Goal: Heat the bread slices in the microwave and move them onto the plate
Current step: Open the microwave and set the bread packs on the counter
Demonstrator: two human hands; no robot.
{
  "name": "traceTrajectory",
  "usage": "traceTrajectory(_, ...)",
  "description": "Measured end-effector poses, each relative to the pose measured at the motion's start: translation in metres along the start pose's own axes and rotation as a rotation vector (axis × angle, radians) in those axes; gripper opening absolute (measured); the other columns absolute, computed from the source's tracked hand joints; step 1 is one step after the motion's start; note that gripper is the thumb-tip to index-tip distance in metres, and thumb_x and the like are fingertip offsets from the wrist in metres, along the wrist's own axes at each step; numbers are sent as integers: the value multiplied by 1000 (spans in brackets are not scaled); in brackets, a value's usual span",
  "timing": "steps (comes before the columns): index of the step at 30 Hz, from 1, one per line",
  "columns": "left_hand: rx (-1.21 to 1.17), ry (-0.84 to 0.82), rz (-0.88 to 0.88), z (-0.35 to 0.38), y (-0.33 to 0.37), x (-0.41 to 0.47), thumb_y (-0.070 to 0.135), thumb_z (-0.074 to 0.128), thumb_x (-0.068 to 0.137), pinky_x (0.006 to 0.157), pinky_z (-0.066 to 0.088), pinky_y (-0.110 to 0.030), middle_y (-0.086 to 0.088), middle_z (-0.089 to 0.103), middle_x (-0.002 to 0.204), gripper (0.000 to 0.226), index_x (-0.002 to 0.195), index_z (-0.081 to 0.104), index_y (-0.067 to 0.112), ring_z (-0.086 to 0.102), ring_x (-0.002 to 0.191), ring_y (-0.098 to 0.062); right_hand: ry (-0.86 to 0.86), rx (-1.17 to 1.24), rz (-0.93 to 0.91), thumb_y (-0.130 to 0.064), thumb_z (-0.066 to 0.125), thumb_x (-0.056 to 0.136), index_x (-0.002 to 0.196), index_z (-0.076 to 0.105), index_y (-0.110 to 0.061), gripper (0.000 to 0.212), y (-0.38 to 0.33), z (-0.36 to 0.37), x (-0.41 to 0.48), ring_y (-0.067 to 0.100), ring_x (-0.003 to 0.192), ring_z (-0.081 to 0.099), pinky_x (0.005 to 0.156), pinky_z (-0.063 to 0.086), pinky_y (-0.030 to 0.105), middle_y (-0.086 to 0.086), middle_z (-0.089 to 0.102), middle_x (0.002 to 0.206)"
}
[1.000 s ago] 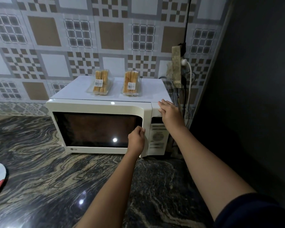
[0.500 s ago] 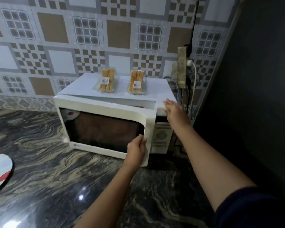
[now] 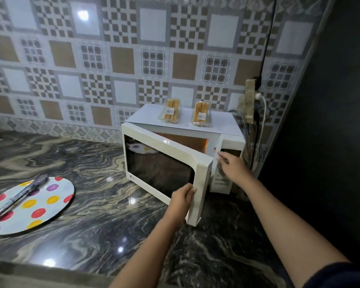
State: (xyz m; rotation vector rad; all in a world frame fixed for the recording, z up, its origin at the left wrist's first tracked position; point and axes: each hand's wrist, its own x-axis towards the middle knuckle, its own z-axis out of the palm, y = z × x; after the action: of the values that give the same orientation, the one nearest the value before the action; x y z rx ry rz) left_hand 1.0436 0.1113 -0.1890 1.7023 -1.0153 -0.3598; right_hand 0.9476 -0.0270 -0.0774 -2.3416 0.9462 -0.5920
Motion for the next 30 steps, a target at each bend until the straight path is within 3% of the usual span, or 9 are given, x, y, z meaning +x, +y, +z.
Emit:
traceTrajectory(4,-10,18,19,-22,0,-33,25,44,98,58,33,-19,7,49,66,27,72,48,20,42,59,1,-48,168,-178,-17,42,99,125,58,-14,31,-26,14,-31,13,120,50,96,35,19,1,58,129)
traceTrajectory(8,-14,75,16,-46,-3,-66,22,42,99,60,33,-18,11,51,70,26,75,47,32,47,64,3,-142,339,-280,-1,41,94,117,64,-18,37,-51,26,-59,9,121,51,109,37,29,-7,60,122)
traceTrajectory(11,-38,106,-13,-65,-10,-92,24,40,99,62,34,-18,5,55,78,18,87,52,21,49,70,-6,-193,372,-363,3,40,92,115,67,-15,39,-70,38,-78,8,124,48,110,34,25,-10,57,123)
traceTrajectory(14,-73,161,-13,-84,-18,-118,31,36,100,67,36,-28,-9,51,82,29,93,50,7,47,74,-15,-213,352,-470,-1,42,94,117,65,-11,34,-93,53,-96,5,125,45,108,31,17,-8,54,129)
traceTrajectory(18,-125,288,-56,-114,-27,-145,43,33,97,78,44,-31,-7,59,99,33,102,54,18,55,91,-16,-252,295,-608,-11,46,96,121,62,-13,30,-123,79,-114,-1,125,41,101,27,3,-8,50,136)
traceTrajectory(21,-128,342,-90,-142,-32,-155,47,32,96,86,44,-31,0,59,104,25,101,53,34,55,99,-13,-245,244,-706,-19,46,97,122,62,-13,30,-152,102,-122,0,128,40,108,27,13,-4,51,138)
traceTrajectory(24,-138,413,-133,-168,-33,-162,36,30,100,84,39,-19,17,54,101,19,96,48,43,50,96,5,-212,231,-768,-20,47,97,120,61,-9,29,-179,127,-129,4,130,39,112,26,20,1,52,136)
traceTrajectory(26,-183,469,-166,-183,-31,-166,31,28,102,82,37,-16,21,51,99,22,100,49,36,47,92,9,-194,218,-777,-22,46,97,121,60,-7,31,-195,142,-132,11,133,38,114,25,23,5,52,137)
traceTrajectory(30,-201,562,-240,-208,-41,-164,30,25,102,102,29,-20,12,42,132,43,139,39,13,39,123,-2,-146,157,-769,-25,50,95,130,50,-2,41,-226,174,-140,22,136,33,113,19,25,12,46,140)
